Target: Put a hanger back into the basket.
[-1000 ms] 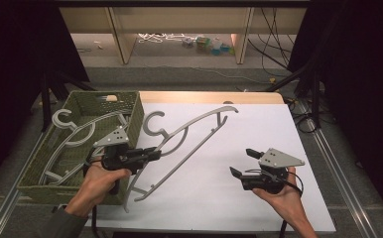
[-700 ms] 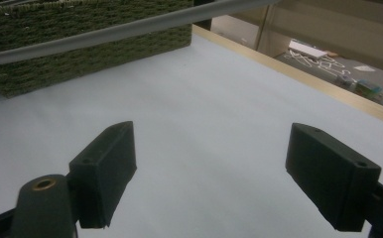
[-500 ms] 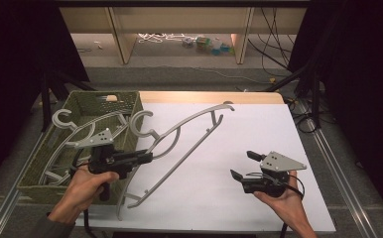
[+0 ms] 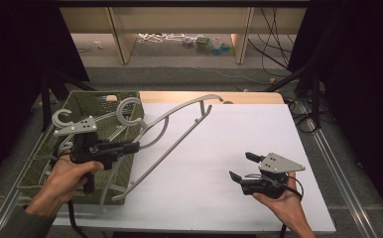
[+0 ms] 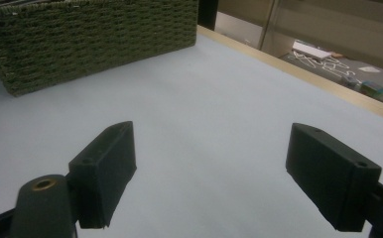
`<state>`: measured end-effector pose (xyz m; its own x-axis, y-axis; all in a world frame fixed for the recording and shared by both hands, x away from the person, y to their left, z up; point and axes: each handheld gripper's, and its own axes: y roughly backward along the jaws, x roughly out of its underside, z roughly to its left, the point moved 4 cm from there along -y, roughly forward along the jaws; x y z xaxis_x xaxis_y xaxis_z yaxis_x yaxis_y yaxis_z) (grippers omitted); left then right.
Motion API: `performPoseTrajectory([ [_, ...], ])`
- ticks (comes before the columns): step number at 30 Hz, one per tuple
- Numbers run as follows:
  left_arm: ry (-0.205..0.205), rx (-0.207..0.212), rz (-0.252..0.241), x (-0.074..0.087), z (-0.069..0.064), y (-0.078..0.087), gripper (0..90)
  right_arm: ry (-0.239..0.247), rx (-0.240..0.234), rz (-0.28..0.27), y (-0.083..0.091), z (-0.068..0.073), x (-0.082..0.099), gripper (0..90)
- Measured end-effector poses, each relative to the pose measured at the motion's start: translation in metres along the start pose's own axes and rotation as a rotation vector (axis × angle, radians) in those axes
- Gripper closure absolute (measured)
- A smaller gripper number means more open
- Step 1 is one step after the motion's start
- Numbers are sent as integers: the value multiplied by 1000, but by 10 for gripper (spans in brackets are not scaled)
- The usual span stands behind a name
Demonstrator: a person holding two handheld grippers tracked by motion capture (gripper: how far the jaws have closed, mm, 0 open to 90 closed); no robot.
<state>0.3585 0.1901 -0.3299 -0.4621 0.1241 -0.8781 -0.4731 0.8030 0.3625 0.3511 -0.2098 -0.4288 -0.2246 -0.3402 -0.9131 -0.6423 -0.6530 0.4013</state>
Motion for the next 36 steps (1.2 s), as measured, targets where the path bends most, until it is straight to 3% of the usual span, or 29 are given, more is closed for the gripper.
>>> performPoseTrajectory([
  [5,-19,-16,10,-11,6,10,795,-3,-2,6,0,0,0,204],
  [9,0,-30,8,-19,14,18,795,-2,-2,5,0,0,0,205],
  [14,-12,-82,9,-27,26,28,795,0,-9,6,-1,0,1,205],
  [17,15,-92,0,-29,36,34,795,4,-8,1,-2,1,1,206],
  [26,11,-142,-6,-38,61,51,795,8,-20,19,-3,1,2,208],
  [31,-5,-167,22,-37,74,56,795,5,-19,17,-3,1,3,206],
  [36,6,-187,31,-37,90,62,795,6,-17,15,-3,0,3,201],
])
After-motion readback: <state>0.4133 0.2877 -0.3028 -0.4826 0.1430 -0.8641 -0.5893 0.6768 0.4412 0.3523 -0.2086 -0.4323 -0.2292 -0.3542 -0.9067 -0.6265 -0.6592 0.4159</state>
